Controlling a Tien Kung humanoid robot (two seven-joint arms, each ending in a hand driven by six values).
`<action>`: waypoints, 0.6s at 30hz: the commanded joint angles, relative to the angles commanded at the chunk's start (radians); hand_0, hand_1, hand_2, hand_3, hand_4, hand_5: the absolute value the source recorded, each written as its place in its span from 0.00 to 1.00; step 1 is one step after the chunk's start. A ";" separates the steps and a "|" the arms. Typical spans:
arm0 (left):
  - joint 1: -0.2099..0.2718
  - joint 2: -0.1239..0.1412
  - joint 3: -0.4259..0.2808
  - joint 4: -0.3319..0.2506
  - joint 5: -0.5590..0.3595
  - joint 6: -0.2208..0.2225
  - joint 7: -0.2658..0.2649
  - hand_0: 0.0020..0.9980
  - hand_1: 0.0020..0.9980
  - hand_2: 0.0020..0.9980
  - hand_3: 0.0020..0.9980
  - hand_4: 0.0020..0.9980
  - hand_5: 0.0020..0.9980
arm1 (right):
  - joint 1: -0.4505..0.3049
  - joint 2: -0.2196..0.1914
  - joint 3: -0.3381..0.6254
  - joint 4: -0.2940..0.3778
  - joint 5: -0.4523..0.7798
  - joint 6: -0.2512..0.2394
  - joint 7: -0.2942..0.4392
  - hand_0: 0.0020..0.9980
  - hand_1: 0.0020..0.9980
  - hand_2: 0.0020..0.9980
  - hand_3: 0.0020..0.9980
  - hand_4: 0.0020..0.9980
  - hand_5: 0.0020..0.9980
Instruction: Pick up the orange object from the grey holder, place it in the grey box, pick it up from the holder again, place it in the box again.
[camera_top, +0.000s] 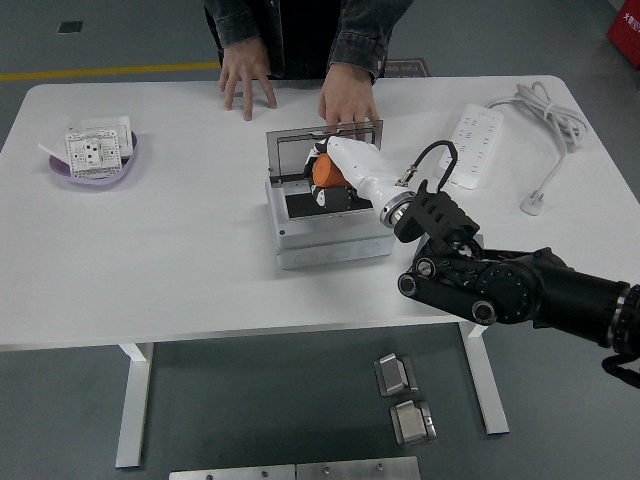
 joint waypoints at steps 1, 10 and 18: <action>-0.001 0.001 0.001 0.000 0.000 0.000 0.000 0.66 0.66 0.62 0.65 0.63 0.45 | 0.006 0.006 -0.012 -0.006 0.009 0.000 0.006 0.00 0.03 0.24 0.23 0.03 0.04; -0.012 0.001 0.023 0.001 -0.010 0.000 0.000 0.66 0.66 0.62 0.65 0.63 0.45 | 0.061 0.060 -0.098 -0.089 0.081 0.001 0.061 0.00 0.04 0.24 0.23 0.03 0.05; -0.020 -0.001 0.025 0.001 -0.006 0.001 -0.001 0.66 0.66 0.61 0.65 0.63 0.45 | 0.081 0.069 -0.112 -0.139 0.095 0.127 0.116 0.00 0.08 0.30 0.34 0.07 0.04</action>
